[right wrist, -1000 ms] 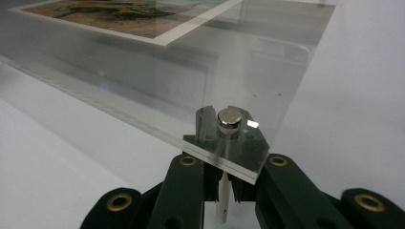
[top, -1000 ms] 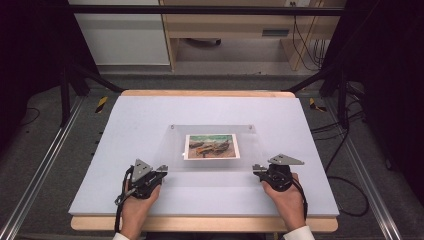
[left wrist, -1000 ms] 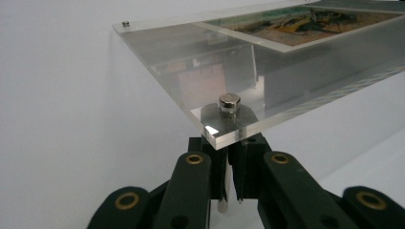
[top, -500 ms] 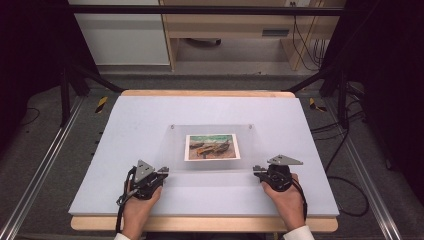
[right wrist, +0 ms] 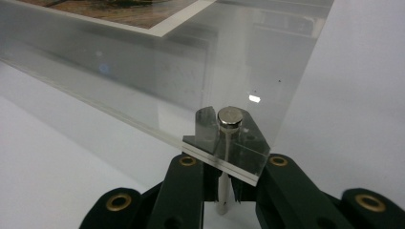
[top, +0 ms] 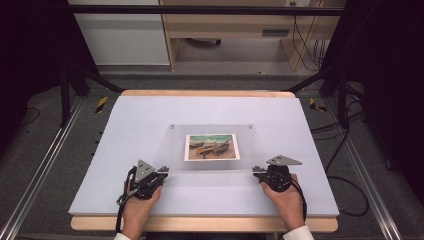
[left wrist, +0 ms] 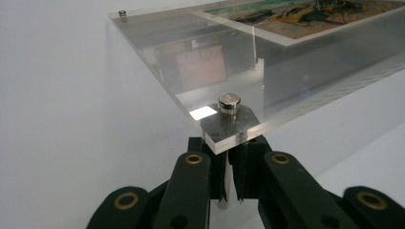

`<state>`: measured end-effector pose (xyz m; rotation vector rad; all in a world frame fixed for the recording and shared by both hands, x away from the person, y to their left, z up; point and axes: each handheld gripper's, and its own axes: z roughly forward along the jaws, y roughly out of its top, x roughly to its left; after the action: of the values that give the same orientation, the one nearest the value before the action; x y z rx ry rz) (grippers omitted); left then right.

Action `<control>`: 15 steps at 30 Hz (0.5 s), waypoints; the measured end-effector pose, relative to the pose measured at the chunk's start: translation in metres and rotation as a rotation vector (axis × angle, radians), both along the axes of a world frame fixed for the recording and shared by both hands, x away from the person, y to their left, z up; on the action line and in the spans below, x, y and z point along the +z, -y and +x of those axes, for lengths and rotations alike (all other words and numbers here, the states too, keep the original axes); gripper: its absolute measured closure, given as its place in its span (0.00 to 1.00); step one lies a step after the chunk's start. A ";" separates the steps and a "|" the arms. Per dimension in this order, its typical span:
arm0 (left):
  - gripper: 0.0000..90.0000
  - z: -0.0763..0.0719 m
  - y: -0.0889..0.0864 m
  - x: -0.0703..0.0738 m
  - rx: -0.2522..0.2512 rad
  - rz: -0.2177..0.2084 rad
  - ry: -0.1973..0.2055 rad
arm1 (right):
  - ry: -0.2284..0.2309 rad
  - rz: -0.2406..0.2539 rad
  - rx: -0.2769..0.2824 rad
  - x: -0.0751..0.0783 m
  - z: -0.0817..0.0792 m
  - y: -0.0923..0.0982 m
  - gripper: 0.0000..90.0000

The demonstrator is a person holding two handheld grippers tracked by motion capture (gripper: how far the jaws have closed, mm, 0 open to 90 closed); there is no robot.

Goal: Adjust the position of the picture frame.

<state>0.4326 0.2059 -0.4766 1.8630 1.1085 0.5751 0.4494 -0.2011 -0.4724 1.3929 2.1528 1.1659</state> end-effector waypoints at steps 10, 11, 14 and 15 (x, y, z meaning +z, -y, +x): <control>0.92 0.001 -0.001 0.001 -0.012 -0.001 -0.013 | -0.002 0.010 0.001 0.000 0.000 0.000 0.90; 0.92 0.001 -0.001 0.001 -0.014 -0.001 -0.015 | -0.001 0.011 0.002 0.000 0.000 0.000 0.89; 0.85 0.001 -0.001 0.002 -0.017 0.007 -0.017 | 0.004 0.014 0.001 0.001 -0.002 0.000 0.81; 0.82 0.001 -0.001 0.002 -0.023 0.010 -0.018 | 0.007 0.009 0.003 0.001 -0.003 -0.001 0.77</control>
<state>0.4335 0.2067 -0.4743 1.8900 1.0965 0.5528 0.4468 -0.2005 -0.4710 1.3878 2.1489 1.1813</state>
